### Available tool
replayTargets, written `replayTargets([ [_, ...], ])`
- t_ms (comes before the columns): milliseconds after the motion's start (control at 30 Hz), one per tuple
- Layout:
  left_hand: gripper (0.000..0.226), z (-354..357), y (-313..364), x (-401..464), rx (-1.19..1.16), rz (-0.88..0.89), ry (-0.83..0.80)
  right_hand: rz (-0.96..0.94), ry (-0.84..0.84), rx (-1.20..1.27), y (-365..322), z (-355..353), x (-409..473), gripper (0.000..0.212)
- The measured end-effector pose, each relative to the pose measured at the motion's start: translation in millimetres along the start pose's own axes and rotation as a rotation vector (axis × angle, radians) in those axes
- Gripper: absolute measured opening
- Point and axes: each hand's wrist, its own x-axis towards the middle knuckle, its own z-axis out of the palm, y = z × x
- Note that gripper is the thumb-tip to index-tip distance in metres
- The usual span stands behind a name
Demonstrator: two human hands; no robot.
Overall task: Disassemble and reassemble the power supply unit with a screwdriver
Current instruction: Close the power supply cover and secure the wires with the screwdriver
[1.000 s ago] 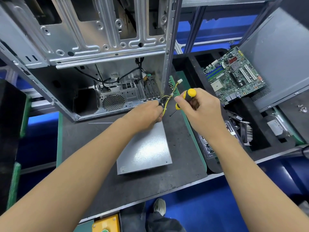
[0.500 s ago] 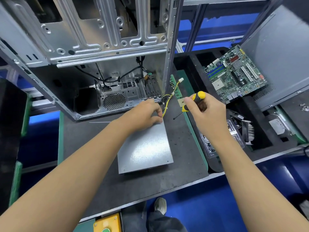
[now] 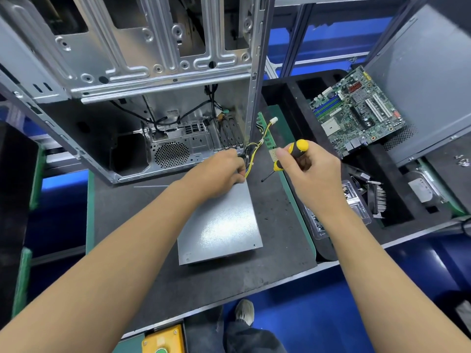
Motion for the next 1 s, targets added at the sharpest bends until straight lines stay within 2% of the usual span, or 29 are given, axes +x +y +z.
replayTargets([
  [167, 0.01, 7, 0, 0, 0.179, 0.138, 0.062, -0.013, 0.003, 0.0, -3, 1, -1, 0.02],
  [233, 0.011, 8, -2, -1, 0.179, 0.152, 0.065, -0.009, 0.026, 0.011, -7, 2, -1, 0.022],
  [433, 0.011, 4, -3, -5, -0.011, 0.066, -0.007, 0.016, 0.031, 0.072, -16, 9, 4, 0.025],
  [533, 0.01, 0, -6, -7, -0.131, 0.0, 0.025, 0.01, 0.041, 0.065, -15, 9, 4, 0.026],
  [633, 0.008, 0, -8, -10, -0.094, -0.004, 0.05, 0.023, 0.072, 0.061, -13, 8, 3, 0.023],
  [800, 0.02, 0, -3, -9, 0.014, 0.044, 0.052, 0.029, 0.078, 0.032, -10, 7, 2, 0.025],
  [1000, 0.014, -8, 5, -1, -0.021, -0.034, 0.049, 0.037, 0.086, 0.037, -11, 6, 0, 0.024],
])
